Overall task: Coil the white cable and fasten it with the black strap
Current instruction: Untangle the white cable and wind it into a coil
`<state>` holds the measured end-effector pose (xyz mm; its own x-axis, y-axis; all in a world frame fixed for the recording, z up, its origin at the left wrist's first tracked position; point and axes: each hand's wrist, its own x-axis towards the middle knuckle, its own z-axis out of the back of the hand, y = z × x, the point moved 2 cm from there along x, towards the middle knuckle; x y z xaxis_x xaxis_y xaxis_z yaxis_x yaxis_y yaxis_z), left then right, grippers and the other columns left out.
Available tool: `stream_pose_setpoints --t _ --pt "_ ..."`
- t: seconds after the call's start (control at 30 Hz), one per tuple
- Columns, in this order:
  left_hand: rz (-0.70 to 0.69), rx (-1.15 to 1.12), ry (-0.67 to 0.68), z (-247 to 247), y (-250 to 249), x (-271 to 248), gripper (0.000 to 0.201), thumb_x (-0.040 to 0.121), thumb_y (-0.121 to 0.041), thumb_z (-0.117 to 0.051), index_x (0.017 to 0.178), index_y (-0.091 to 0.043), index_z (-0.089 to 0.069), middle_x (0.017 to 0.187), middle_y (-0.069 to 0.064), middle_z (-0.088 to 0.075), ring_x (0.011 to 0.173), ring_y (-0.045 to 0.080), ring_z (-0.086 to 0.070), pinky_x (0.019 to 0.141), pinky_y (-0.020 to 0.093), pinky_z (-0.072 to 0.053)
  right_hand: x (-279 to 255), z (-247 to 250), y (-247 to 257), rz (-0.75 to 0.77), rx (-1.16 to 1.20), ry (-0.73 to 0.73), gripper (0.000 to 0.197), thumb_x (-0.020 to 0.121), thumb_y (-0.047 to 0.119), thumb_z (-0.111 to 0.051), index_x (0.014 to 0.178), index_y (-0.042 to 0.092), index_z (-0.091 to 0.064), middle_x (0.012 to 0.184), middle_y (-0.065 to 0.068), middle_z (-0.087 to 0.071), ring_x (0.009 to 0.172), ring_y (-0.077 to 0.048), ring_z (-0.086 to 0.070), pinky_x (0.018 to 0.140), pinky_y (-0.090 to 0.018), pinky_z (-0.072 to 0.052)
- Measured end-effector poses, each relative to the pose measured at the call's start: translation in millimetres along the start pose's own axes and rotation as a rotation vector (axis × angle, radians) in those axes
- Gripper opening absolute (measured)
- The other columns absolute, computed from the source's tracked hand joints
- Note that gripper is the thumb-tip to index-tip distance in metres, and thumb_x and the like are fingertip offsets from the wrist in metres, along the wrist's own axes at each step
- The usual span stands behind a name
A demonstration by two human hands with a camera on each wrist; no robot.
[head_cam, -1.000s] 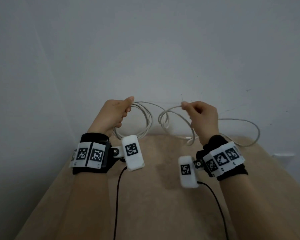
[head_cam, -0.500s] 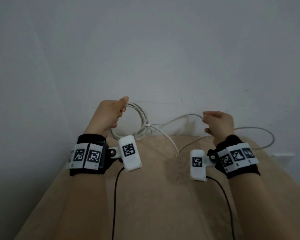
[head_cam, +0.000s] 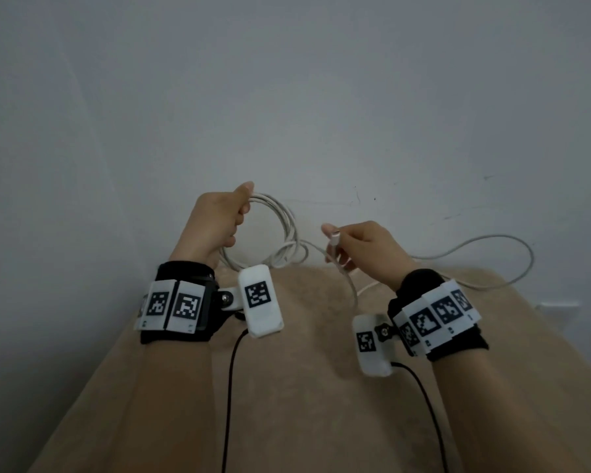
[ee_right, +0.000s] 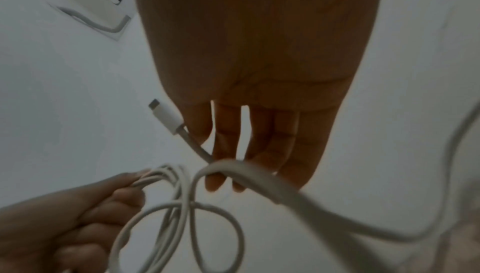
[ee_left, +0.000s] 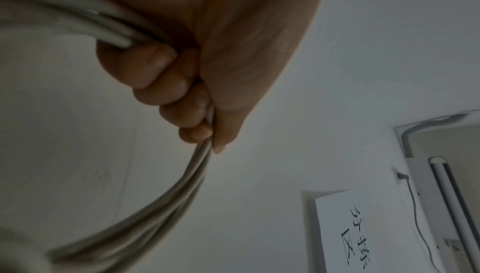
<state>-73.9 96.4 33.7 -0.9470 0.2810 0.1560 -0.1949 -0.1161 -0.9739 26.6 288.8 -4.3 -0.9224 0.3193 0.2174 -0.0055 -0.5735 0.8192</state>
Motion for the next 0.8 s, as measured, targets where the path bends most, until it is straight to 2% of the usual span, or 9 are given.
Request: stream_pose_setpoints --t 0.07,0.17,0.3,0.33,0.4,0.5,0.67,0.73,0.8 --pt "0.002 -0.04 -0.067 7 1 2 0.042 0.094 -0.038 -0.054 0.059 -0.016 -0.045 0.035 -0.014 -0.032 0.03 0.004 -0.021 0.033 0.015 -0.017 0 10 -10 -0.039 -0.085 0.007 0.041 0.094 0.026 -0.056 0.069 -0.004 -0.069 0.057 0.013 -0.064 0.057 0.002 -0.059 0.064 -0.03 -0.052" --pt "-0.016 -0.082 -0.102 13 2 2 0.042 0.094 -0.039 -0.053 0.059 -0.017 -0.044 0.035 -0.014 -0.031 0.03 0.004 -0.021 0.033 0.014 -0.017 -1 17 -18 -0.069 -0.332 0.063 0.03 0.092 0.029 -0.059 0.069 0.012 -0.07 0.067 0.002 -0.065 0.067 -0.013 -0.06 0.064 -0.023 -0.046" --pt "-0.018 -0.1 -0.062 9 -1 0 0.042 0.094 -0.039 -0.053 0.059 -0.017 -0.044 0.036 -0.013 -0.03 0.031 0.004 -0.02 0.034 0.015 -0.016 0 19 -5 0.053 0.141 -0.465 0.027 0.099 0.02 -0.043 0.088 0.012 -0.067 0.083 -0.005 -0.071 0.078 -0.02 -0.067 0.075 -0.032 -0.056" --pt "-0.018 -0.092 -0.046 8 -2 -1 0.042 0.094 -0.039 -0.053 0.059 -0.017 -0.044 0.036 -0.012 -0.03 0.032 0.004 -0.02 0.034 0.015 -0.017 -1 18 4 0.103 0.276 -0.509 0.027 0.099 0.022 -0.043 0.091 0.012 -0.067 0.084 -0.005 -0.071 0.079 -0.019 -0.068 0.074 -0.032 -0.057" --pt "-0.015 -0.088 -0.011 5 -4 -2 0.042 0.095 -0.039 -0.052 0.06 -0.017 -0.043 0.036 -0.012 -0.029 0.032 0.004 -0.019 0.034 0.016 -0.017 -3 12 18 0.211 0.362 -0.393 0.019 0.096 0.022 -0.052 0.095 0.013 -0.069 0.086 -0.002 -0.072 0.08 -0.014 -0.069 0.074 -0.027 -0.057" --pt "-0.007 -0.154 0.028 6 -7 -2 0.042 0.095 -0.039 -0.051 0.06 -0.018 -0.041 0.039 -0.013 -0.027 0.034 0.005 -0.017 0.035 0.017 -0.013 -5 -5 25 0.279 -0.067 -0.122 0.022 0.085 0.018 -0.069 0.107 0.017 -0.07 0.09 0.007 -0.07 0.082 -0.005 -0.067 0.079 -0.017 -0.053" --pt "0.011 -0.279 0.075 12 -6 -2 0.042 0.094 -0.041 -0.051 0.061 -0.02 -0.039 0.044 -0.01 -0.024 0.036 0.005 -0.015 0.036 0.018 -0.012 -2 -9 11 0.192 0.161 -0.265 0.013 0.088 0.003 -0.061 0.088 0.005 -0.073 0.074 -0.013 -0.071 0.048 -0.021 -0.062 0.047 -0.021 -0.051" --pt "0.026 -0.321 0.117 12 -6 -3 0.042 0.095 -0.042 -0.05 0.061 -0.02 -0.038 0.044 -0.011 -0.023 0.035 0.004 -0.016 0.037 0.018 -0.011 1 -4 3 0.174 0.131 -0.306 0.015 0.091 0.011 -0.061 0.1 0.01 -0.073 0.079 -0.006 -0.072 0.04 -0.009 -0.055 0.048 -0.014 -0.043" --pt "0.037 -0.381 0.17 11 -8 -5 0.043 0.095 -0.042 -0.049 0.061 -0.02 -0.036 0.043 -0.011 -0.023 0.034 0.003 -0.016 0.038 0.018 -0.01 3 -5 -4 0.172 0.06 -0.308 0.021 0.092 0.016 -0.06 0.11 0.015 -0.071 0.082 0.001 -0.07 0.049 0.004 -0.055 0.06 -0.015 -0.044"
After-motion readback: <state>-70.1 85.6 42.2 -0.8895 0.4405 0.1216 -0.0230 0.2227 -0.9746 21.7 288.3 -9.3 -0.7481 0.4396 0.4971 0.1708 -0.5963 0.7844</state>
